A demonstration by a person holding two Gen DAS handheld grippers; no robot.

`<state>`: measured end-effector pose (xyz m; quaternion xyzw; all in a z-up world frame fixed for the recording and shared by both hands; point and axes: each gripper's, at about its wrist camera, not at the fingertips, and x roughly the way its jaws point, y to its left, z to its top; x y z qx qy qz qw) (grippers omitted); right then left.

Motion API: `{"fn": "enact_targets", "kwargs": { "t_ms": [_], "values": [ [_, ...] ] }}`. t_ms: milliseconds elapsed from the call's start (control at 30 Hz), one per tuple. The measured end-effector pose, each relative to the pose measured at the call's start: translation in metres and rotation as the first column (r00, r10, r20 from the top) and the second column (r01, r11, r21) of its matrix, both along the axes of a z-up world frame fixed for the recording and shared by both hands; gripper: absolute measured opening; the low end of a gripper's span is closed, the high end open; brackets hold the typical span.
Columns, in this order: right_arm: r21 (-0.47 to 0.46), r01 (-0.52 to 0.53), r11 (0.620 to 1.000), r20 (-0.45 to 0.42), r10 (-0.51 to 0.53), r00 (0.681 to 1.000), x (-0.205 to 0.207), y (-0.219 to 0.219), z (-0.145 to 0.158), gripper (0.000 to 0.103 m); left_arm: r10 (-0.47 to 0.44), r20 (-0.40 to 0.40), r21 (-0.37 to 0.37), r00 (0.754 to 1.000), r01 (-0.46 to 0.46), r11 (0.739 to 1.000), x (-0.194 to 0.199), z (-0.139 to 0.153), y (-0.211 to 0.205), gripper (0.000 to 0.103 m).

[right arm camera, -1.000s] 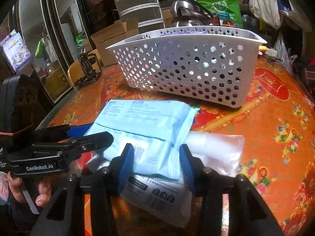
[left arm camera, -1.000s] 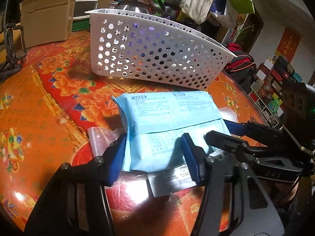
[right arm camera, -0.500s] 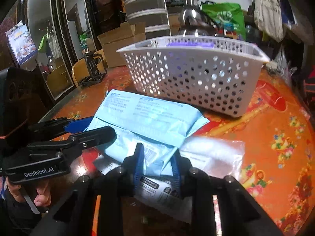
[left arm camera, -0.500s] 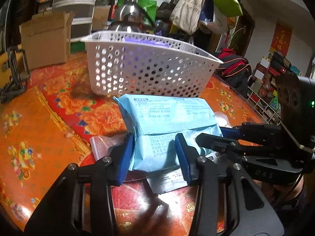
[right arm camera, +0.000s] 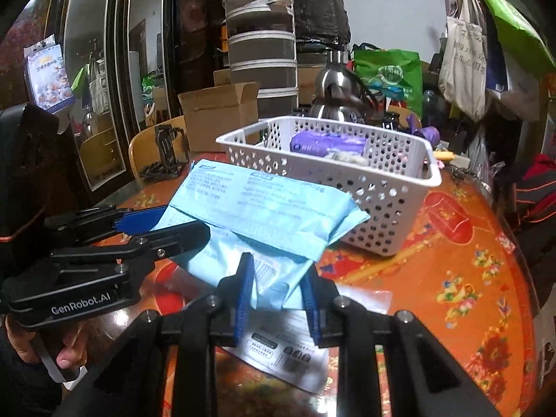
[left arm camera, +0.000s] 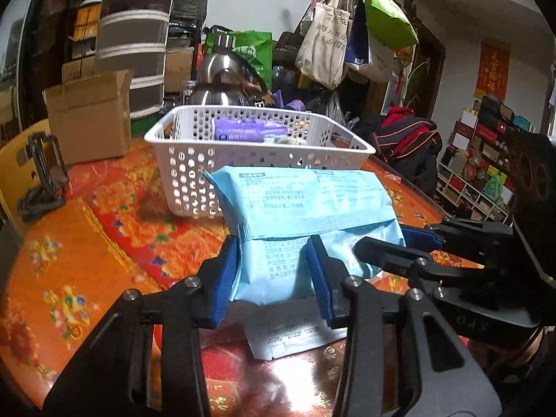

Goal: Organize soft objects
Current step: 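Lower the blue package into the basket and open both grippers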

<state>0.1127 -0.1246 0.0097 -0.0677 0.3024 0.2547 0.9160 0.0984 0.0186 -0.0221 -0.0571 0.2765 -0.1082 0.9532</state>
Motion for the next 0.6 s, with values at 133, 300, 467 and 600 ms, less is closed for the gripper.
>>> {"fn": "enact_targets", "kwargs": {
  "t_ms": [133,300,467,600],
  "values": [
    [0.007,0.005,1.000,0.028,-0.005,1.000,0.007,-0.004,0.021,0.025,0.000,0.020,0.014,1.000,0.000,1.000,0.006,0.020,-0.005,0.038],
    [0.012,0.009,1.000,0.088,-0.010,0.996,0.032,-0.008,0.065,0.025,-0.012,0.065,0.017,0.998,0.011,1.000,0.027,0.066,-0.008,0.038],
    [0.003,0.025,1.000,0.115,-0.025,0.993,0.079,-0.010,0.099,0.025,-0.028,0.095,0.027,0.995,0.025,0.999,0.071,0.113,-0.011,0.038],
    [0.020,0.029,0.999,0.086,-0.031,0.996,0.121,-0.012,0.101,0.025,-0.039,0.073,0.017,0.997,0.038,0.999,0.119,0.129,-0.009,0.038]
  ]
}}
